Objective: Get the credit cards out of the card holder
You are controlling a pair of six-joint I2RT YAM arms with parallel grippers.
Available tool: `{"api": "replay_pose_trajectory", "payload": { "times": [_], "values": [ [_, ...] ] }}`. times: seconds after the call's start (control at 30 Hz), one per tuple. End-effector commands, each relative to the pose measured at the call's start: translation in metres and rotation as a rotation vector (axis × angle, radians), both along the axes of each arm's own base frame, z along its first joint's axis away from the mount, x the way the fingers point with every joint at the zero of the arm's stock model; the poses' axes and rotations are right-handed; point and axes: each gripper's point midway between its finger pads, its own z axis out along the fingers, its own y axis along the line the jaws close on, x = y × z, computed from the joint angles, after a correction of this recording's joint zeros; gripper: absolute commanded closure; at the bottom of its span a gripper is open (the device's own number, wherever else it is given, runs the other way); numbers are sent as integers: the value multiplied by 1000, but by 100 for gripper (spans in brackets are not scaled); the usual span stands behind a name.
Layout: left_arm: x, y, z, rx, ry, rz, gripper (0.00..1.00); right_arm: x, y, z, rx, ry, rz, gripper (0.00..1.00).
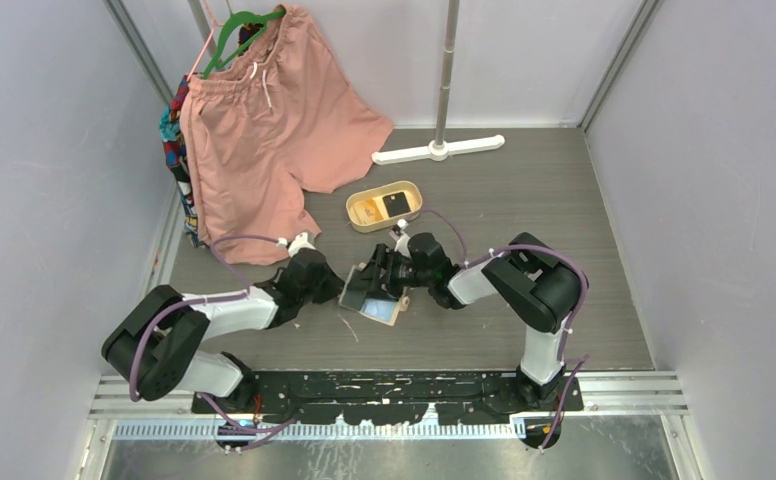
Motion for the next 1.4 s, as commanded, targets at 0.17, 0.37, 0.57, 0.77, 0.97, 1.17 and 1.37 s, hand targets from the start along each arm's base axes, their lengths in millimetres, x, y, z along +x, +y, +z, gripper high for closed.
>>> {"api": "replay_pose_trajectory", "payload": {
  "times": [0.17,0.37,0.57,0.77,0.97,1.17,1.37],
  "values": [
    [-24,-11,-22,5,103,-87,100,-49,14,32,187,32,172,33],
    [-25,-9,-25,15,108,-84,100,-51,4,36,184,24,157,34],
    [-25,-9,-26,18,109,-86,100,-41,-8,37,149,-18,92,34],
    [-25,-10,-27,20,112,-87,100,-25,-25,31,74,-73,-18,31],
    [-24,-11,-27,22,117,-93,100,-4,-45,21,-70,-148,-144,27],
    [-24,-12,-28,19,122,-97,100,14,-48,19,-121,-167,-223,23],
    [-24,-13,-30,21,126,-101,100,24,-41,15,-72,-165,-258,23]
  ]
}}
